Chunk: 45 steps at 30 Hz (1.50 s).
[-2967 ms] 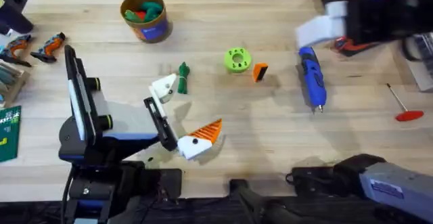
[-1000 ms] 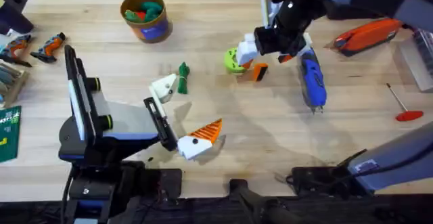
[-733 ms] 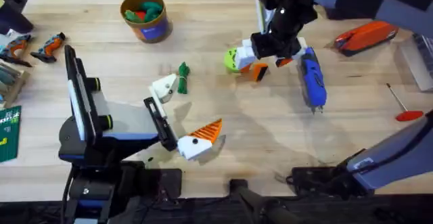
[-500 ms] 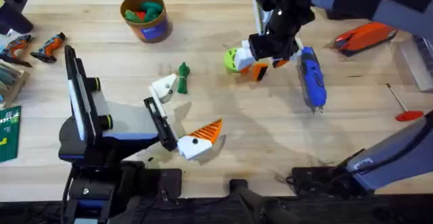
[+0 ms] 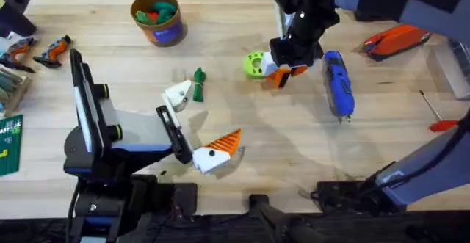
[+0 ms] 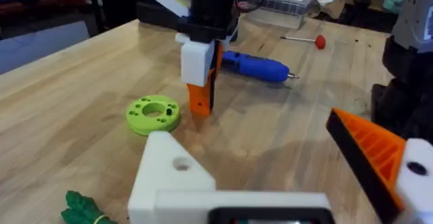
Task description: Pick up the gripper from the table and insert it into the empty holder that is missing its gripper. Then pick up a screw, insert it into the mounting hole, and use the screwdriver to tighten it. Finally, clean up the table by picking up the vegetable and placing it into the bucket.
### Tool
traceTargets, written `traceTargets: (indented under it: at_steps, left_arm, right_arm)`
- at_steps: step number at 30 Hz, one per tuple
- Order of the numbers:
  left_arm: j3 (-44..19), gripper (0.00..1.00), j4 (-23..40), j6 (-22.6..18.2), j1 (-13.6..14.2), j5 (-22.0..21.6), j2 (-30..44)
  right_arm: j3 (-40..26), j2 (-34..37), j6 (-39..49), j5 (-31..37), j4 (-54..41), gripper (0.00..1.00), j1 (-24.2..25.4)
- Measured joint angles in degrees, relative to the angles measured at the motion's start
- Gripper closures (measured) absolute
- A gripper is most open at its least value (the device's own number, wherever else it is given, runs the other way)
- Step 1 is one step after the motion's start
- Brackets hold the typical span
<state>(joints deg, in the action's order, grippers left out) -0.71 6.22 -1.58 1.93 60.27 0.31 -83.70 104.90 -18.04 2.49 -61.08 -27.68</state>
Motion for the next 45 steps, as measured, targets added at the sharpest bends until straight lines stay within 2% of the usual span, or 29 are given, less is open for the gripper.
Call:
traceTargets:
  at_steps: [3,9,11,18,24,29,38,45]
  left_arm:
    - [0.0,0.015,0.0,0.0,0.0,0.0,0.01]
    - [0.0,0.015,0.0,0.0,0.0,0.0,0.01]
    - [0.0,0.015,0.0,0.0,0.0,0.0,-0.01]
    - [0.0,0.015,0.0,0.0,0.0,0.0,-0.01]
    - [0.0,0.015,0.0,0.0,0.0,0.0,-0.01]
    - [0.0,0.015,0.0,0.0,0.0,0.0,0.0]
    - [0.0,0.015,0.0,0.0,0.0,0.0,-0.01]
    - [0.0,0.015,0.0,0.0,0.0,0.0,0.01]
  right_arm:
    - [0.0,0.0,0.0,0.01,0.0,0.602,0.0]
    - [0.0,0.0,0.0,-0.01,0.02,0.92,0.0]
    - [0.0,0.0,-0.05,0.01,0.12,0.984,0.0]
    - [0.0,-0.02,-0.02,0.01,-0.35,0.985,0.0]
    - [-0.04,-0.69,-0.02,-0.04,-4.74,0.986,-0.07]
    - [-1.19,-6.08,-0.02,-0.94,-6.97,0.986,-0.07]
    - [-3.28,-19.77,-0.23,-4.65,-4.08,0.987,-0.07]
    - [-2.74,-21.74,-2.07,-9.21,1.14,0.987,-0.07]
